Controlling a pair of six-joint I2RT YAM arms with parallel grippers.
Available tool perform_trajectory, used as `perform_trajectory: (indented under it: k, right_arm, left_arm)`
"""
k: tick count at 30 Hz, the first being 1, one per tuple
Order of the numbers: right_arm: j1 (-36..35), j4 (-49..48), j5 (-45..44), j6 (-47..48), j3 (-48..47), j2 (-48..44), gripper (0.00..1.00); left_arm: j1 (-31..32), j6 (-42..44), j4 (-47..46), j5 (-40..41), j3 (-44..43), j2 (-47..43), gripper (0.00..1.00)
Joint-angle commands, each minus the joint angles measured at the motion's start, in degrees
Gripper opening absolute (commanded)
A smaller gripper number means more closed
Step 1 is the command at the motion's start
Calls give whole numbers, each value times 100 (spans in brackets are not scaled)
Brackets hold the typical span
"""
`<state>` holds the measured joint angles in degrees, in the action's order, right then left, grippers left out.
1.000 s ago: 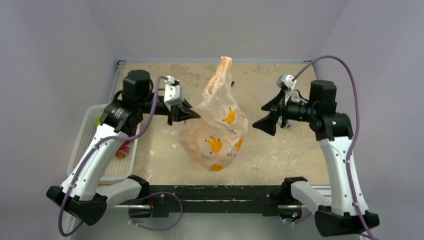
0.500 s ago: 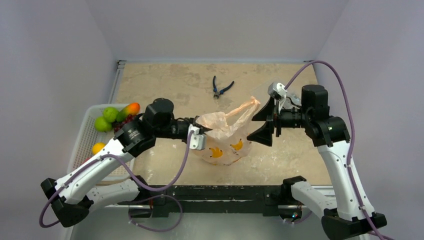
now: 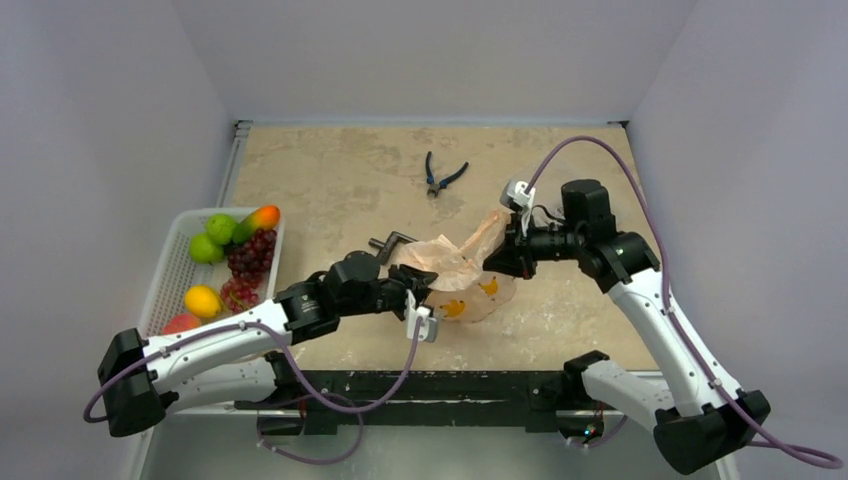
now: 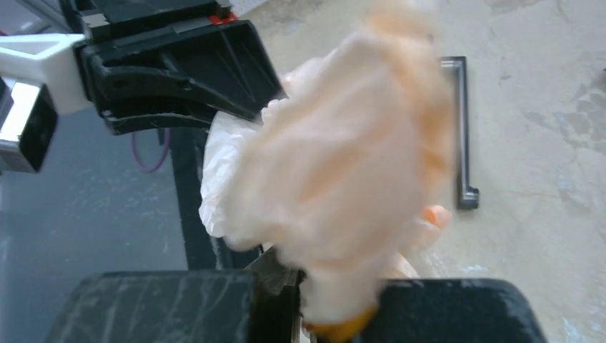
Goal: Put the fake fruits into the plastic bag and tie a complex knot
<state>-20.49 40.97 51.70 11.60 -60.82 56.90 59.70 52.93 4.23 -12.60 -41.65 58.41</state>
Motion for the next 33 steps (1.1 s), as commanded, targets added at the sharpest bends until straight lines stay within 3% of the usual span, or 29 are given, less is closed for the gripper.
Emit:
perform_trajectory:
  k: [1, 2, 3, 7, 10, 14, 17, 20, 27, 33]
  right_arm:
    - [-37, 39, -751, 902, -2, -204, 0]
    - [-41, 22, -821, 1094, -7, -304, 0]
    - [-50, -8, -874, 1219, -15, -394, 0]
    - [-169, 303, -1131, 2291, -16, -634, 0]
    - [-226, 223, -1540, 3035, 239, -906, 0]
    - [-234, -423, -1950, 3495, 492, -1235, 0]
    - [-229, -970, -2160, 3656, 574, -1325, 0]
    - [-235, -1130, -2031, 3912, 476, -1326, 0]
    - [-236, -949, -1466, 5120, 353, -1428, 0]
    - [-236, -644, -1207, 6048, 452, -1512, 0]
  left_arm:
    - [20, 326, 18, -381, 404, -683, 40]
    - [11, 239, 645, -674, 320, -837, 55]
    - [7, 64, 1150, -882, 237, -961, 61]
    - [-195, -1381, 2532, -1328, -302, -1385, 66]
    - [-611, -2481, 2865, -1507, -890, -1533, 71]
    - [-1304, -3154, 2858, -1749, -1560, -1305, 76]
    - [-1616, -3066, 2809, -1934, -1875, -967, 78]
    - [-1625, -2461, 2772, -2281, -2010, -573, 99]
    - [-1678, -2072, 2315, -1958, -2984, 559, 100]
    - [-1813, -1602, 2349, -2356, -3510, 1177, 100]
